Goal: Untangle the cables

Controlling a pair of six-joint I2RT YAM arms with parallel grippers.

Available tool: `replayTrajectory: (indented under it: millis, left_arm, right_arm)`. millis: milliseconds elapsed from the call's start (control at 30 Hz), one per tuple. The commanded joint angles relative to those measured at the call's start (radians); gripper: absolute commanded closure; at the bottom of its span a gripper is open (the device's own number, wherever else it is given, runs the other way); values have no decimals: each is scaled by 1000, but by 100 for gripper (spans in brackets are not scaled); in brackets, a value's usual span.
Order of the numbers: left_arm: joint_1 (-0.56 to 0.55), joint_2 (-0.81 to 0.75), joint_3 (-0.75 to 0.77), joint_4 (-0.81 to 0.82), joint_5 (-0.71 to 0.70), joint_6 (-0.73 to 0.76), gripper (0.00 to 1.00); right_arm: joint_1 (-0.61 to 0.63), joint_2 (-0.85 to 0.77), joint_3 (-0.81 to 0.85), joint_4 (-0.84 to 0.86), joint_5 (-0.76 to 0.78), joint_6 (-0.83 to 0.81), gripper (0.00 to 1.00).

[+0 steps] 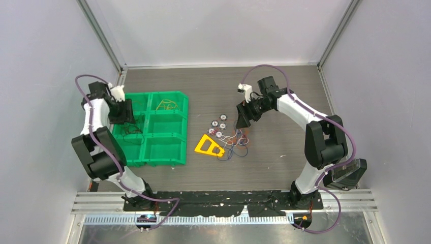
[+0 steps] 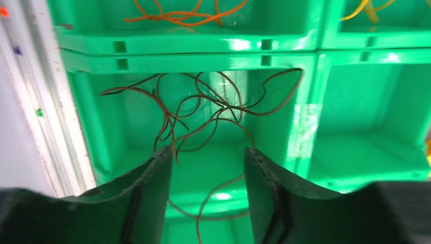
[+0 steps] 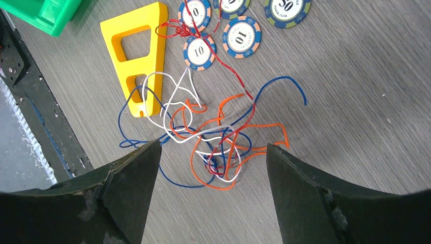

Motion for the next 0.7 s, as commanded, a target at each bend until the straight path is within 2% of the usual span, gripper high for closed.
replayTrajectory:
  millis: [0, 133, 233, 333, 467, 667]
  left_arm:
    - [10, -146, 157, -179, 81, 102, 40]
    - [25, -203, 276, -352, 74, 228, 29]
    - [38, -197, 341, -509, 84, 301, 28]
    - [49, -223, 295, -618, 132, 351, 28]
    - [51, -288, 121, -587, 87, 318, 28]
    - [64, -351, -33, -379, -8, 94, 28]
  right_arm:
    - [-13, -28, 13, -13, -2, -25, 19]
    - [-16, -28, 12, -13, -19, -24, 19]
    - [-16, -28, 11, -13, -26, -29, 19]
    - [-17, -32, 9, -13, -31, -33, 19]
    - [-20, -42, -6, -8, -38, -33, 19]
    - [-20, -56, -21, -1, -42, -32, 19]
